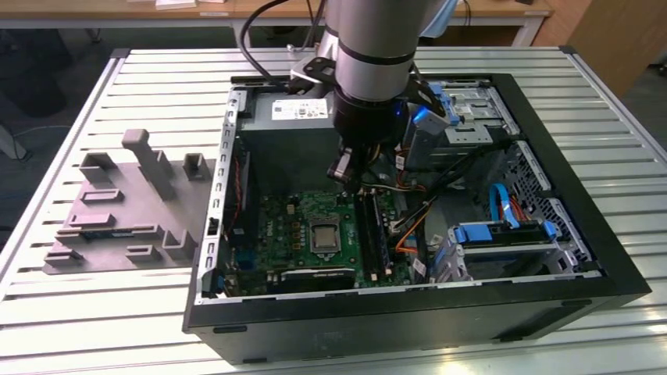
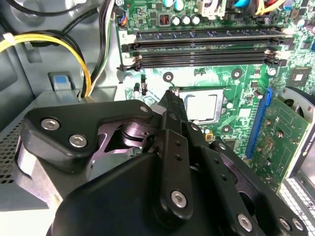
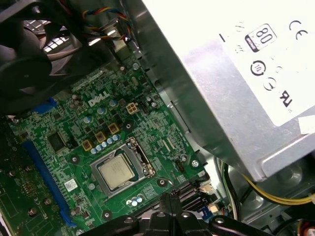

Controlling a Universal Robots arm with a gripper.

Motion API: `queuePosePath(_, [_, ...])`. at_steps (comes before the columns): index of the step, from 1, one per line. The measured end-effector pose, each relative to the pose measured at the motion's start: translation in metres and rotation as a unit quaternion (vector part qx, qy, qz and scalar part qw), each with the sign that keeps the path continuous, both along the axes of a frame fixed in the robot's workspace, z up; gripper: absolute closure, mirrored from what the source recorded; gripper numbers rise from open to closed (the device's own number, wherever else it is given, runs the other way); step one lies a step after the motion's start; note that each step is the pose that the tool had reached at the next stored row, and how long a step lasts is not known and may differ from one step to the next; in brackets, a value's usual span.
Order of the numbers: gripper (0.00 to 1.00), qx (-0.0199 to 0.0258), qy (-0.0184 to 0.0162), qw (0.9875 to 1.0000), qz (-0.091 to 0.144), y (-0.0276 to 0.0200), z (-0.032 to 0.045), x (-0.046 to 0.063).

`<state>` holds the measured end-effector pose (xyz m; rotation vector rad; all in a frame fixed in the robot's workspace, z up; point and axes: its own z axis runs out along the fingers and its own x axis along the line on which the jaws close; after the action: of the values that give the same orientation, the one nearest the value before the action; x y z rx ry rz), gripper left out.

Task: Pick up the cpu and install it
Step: 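Install the first cpu locking lever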

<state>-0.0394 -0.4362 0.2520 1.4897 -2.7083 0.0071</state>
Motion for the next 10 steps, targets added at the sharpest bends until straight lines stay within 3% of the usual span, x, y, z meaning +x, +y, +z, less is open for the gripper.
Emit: queuePosePath(10, [0.89,0.0005,0.0,1.0,0.0,0.0063,-0.0019,0.0018])
